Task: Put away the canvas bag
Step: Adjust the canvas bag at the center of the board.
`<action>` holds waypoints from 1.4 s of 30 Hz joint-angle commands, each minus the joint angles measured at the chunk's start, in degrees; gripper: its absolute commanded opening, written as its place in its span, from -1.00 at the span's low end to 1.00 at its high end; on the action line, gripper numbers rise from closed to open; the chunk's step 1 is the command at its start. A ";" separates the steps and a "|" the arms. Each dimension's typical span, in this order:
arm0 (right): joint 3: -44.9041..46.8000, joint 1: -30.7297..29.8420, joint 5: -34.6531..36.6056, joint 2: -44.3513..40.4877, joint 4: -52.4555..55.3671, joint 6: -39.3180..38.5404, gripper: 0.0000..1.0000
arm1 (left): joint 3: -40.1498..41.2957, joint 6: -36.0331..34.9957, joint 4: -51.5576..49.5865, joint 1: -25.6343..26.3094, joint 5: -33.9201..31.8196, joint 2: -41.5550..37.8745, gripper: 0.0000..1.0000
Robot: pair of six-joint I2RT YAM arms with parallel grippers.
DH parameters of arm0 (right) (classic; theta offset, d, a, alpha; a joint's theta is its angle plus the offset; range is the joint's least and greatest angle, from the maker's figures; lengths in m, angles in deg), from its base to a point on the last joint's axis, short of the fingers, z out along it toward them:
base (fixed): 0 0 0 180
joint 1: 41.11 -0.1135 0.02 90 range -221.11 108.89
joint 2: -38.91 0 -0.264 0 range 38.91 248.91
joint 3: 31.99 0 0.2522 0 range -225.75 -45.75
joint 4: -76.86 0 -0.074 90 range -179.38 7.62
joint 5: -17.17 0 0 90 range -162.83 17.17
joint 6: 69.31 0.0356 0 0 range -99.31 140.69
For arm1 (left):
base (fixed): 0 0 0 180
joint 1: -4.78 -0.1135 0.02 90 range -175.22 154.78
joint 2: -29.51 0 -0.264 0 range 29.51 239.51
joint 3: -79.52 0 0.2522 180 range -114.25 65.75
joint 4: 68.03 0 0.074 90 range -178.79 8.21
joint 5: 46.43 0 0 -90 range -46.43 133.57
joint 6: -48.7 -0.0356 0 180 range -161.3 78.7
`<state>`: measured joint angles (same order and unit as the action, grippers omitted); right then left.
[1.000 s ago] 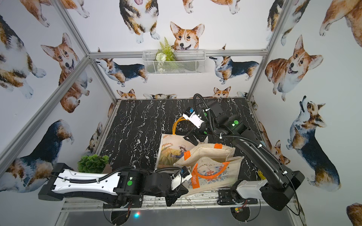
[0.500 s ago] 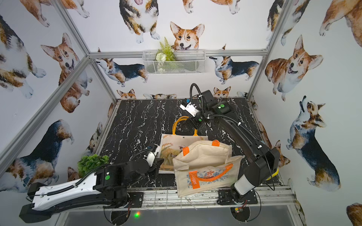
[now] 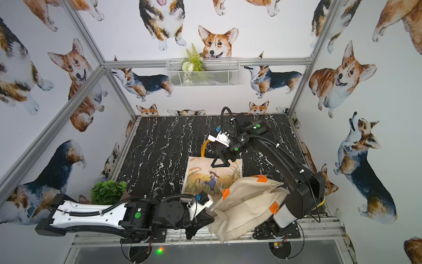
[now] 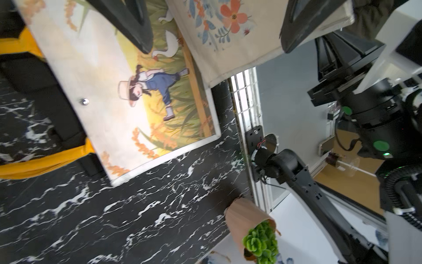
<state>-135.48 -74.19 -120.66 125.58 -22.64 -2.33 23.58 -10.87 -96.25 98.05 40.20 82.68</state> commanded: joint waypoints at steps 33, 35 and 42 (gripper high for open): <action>10.57 -6.34 -0.26 -7.74 2.14 -0.44 0.69 | -1.92 9.89 -12.66 5.98 -20.57 2.15 -1.00; 11.94 -6.71 -1.72 -8.58 2.33 -0.45 0.68 | -0.68 10.02 -12.71 5.16 -21.61 -0.18 -1.00; 15.38 -9.12 -2.53 -12.11 3.10 -0.16 0.66 | -1.12 6.87 -11.02 1.19 -19.41 -1.39 -1.00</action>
<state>-120.77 -82.52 -121.10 114.81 -20.93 -1.66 23.01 -2.58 -108.23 100.94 21.14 80.93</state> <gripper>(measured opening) 0.832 0.048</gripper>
